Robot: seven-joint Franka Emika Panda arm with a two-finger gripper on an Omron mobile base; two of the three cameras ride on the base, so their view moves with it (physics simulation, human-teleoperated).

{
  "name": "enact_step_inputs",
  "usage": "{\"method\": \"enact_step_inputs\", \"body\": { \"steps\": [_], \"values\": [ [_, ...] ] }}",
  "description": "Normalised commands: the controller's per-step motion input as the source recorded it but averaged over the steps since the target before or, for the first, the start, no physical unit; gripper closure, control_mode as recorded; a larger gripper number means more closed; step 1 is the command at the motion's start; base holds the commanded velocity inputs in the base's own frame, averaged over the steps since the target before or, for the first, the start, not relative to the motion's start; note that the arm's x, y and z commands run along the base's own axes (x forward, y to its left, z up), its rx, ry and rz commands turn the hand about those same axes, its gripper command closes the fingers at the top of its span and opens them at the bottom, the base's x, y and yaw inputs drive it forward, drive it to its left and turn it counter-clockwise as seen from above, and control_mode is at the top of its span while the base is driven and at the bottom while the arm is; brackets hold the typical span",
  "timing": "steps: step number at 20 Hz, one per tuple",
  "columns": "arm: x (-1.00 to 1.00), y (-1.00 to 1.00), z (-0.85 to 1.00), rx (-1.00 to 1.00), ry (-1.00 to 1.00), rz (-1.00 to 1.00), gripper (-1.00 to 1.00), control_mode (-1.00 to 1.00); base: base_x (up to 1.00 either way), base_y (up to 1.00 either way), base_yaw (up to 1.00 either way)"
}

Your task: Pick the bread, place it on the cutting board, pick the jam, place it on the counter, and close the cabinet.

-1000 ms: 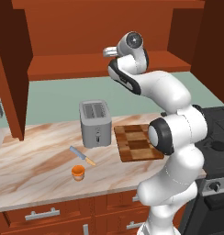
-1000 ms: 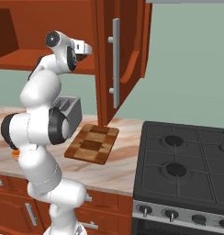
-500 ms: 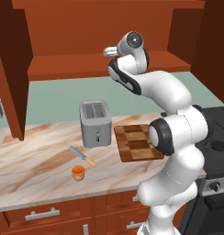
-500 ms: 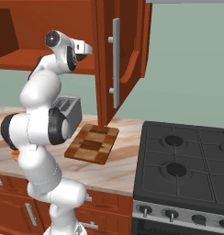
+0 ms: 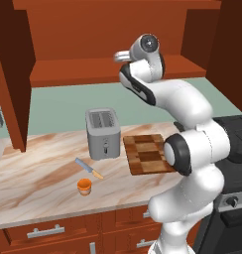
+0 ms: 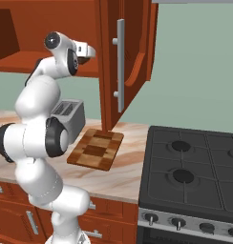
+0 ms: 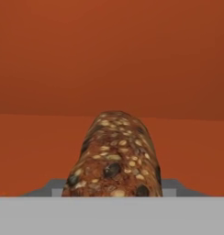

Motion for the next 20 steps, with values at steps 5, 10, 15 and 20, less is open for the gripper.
{"method": "enact_step_inputs", "body": {
  "steps": [5,10,15,20],
  "values": [
    [-0.35,-0.11,0.0,0.0,0.0,0.0,1.0,-1.0,0.0,0.0,0.0],
    [-0.4,-0.1,0.0,0.0,0.0,0.0,1.0,-1.0,0.0,0.0,0.0],
    [-0.47,-0.08,0.0,0.0,0.0,0.0,1.0,-1.0,0.0,0.0,0.0],
    [-0.52,-0.07,0.0,0.0,0.02,0.0,1.0,-1.0,0.0,0.0,0.0]
  ]
}}
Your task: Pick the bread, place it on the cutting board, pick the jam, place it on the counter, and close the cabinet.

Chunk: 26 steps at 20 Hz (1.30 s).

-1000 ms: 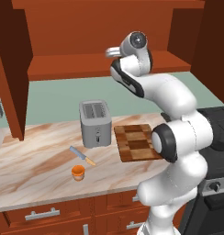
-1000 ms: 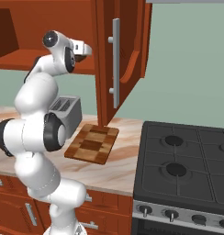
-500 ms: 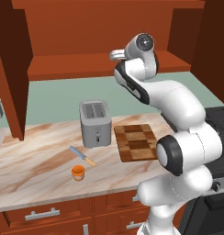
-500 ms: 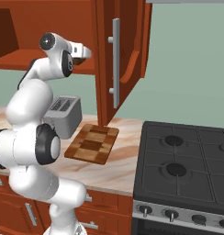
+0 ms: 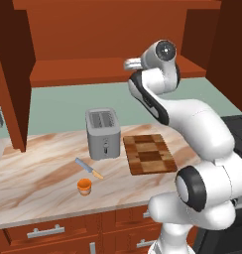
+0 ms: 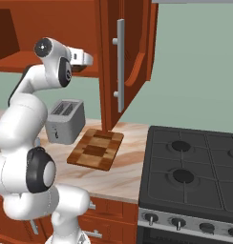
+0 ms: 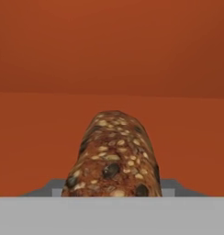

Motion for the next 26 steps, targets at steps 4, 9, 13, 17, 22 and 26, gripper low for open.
{"method": "enact_step_inputs", "body": {
  "steps": [4,9,13,17,22,26],
  "values": [
    [-0.56,-0.09,0.0,0.0,0.04,0.0,1.0,-1.0,0.0,0.0,0.0],
    [-0.52,-0.05,0.0,0.0,0.06,0.0,1.0,-1.0,0.0,0.0,0.0],
    [-0.5,-0.03,0.0,0.0,0.09,0.0,1.0,-1.0,0.0,0.0,0.0],
    [-0.5,-0.03,0.0,0.0,0.1,0.0,1.0,-1.0,0.0,0.0,0.0],
    [-0.43,0.0,-0.07,0.0,0.06,0.0,1.0,-1.0,0.0,0.0,0.0],
    [-0.36,0.0,-0.18,0.0,0.0,0.0,1.0,-1.0,0.0,0.0,0.0]
  ]
}}
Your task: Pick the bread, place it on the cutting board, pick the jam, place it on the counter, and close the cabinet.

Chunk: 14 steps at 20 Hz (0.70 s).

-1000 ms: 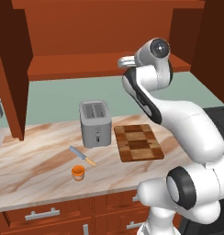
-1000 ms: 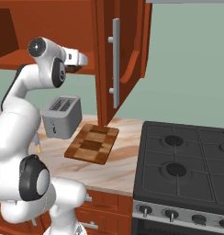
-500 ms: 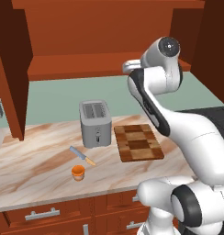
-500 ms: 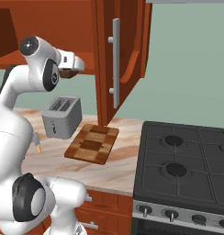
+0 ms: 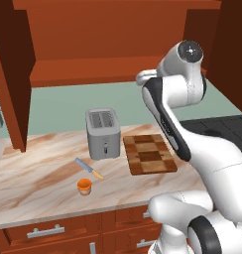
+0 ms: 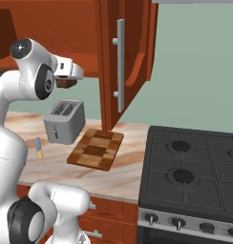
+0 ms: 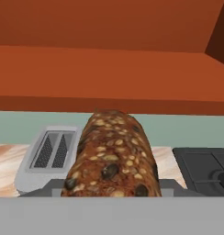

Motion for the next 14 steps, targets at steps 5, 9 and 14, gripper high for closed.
{"method": "enact_step_inputs", "body": {
  "steps": [5,9,14],
  "values": [
    [-0.25,0.0,-0.35,0.0,0.0,0.0,1.0,-1.0,0.0,0.0,0.0],
    [-0.22,0.0,-0.37,0.0,0.0,0.0,1.0,-1.0,0.0,0.0,0.0],
    [-0.16,0.0,-0.31,0.0,0.0,0.0,1.0,-1.0,0.0,0.0,0.0]
  ]
}}
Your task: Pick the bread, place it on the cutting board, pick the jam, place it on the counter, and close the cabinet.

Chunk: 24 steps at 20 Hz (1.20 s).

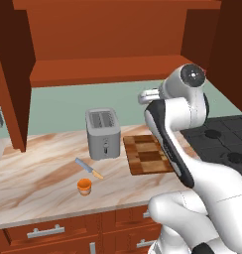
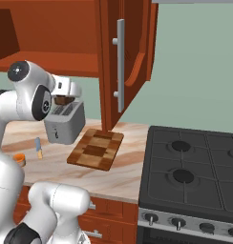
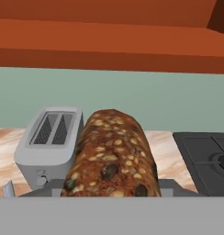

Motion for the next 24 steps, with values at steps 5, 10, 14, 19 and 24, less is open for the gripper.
{"method": "enact_step_inputs", "body": {
  "steps": [5,10,14,19,24],
  "values": [
    [-0.08,0.0,-0.28,0.0,0.0,0.0,1.0,-1.0,0.0,0.0,0.0],
    [-0.1,0.0,-0.22,0.0,0.0,0.0,1.0,-1.0,0.0,0.0,0.0],
    [-0.12,0.0,-0.24,0.0,0.0,0.0,1.0,-1.0,0.0,0.0,0.0],
    [-0.15,0.0,-0.22,0.0,0.0,0.0,1.0,-1.0,0.0,0.0,0.0],
    [-0.16,0.0,-0.18,0.0,0.0,0.0,1.0,-1.0,0.0,0.0,0.0]
  ]
}}
